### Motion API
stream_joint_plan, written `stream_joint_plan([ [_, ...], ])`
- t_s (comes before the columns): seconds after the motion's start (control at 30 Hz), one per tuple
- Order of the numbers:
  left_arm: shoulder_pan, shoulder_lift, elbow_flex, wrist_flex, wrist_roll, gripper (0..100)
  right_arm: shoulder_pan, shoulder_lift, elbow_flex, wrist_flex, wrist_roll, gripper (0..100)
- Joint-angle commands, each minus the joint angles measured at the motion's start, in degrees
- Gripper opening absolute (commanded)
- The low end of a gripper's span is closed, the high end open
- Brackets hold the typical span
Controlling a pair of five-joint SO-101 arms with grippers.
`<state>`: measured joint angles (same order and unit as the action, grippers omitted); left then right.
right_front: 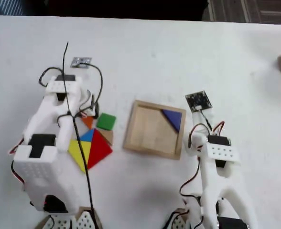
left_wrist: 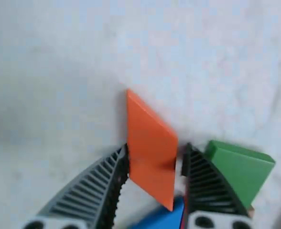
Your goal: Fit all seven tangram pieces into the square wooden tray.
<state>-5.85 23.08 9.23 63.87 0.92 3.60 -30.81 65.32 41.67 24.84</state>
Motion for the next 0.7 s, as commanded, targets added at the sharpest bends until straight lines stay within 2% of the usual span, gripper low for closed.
stream_joint_plan([
  [0.0, -1.01, -0.04, -1.93, 0.53, 0.88, 2, -0.13, -1.71, -0.35, 0.66, 0.79, 2.1],
  [0.03, -1.01, -0.31, -1.76, 0.7, 0.97, 4, -0.13, -1.8, -0.35, 0.66, 0.79, 2.1],
  [0.17, -1.01, -5.05, -1.49, 1.67, 1.41, 2, -0.13, -1.98, -0.35, 0.66, 0.79, 2.1],
  [0.33, 1.36, -13.49, -1.49, 4.84, 9.93, 2, -0.04, -1.98, -0.35, 0.66, 0.79, 2.1],
  [0.5, 9.1, -18.24, -1.49, 7.12, 14.51, 2, 2.15, -1.98, -0.35, 0.48, 0.79, 2.1],
  [0.67, 19.91, -20.18, -1.49, 7.56, 21.27, 2, 4.88, -2.07, -0.35, 0.57, 0.62, 2.1],
])
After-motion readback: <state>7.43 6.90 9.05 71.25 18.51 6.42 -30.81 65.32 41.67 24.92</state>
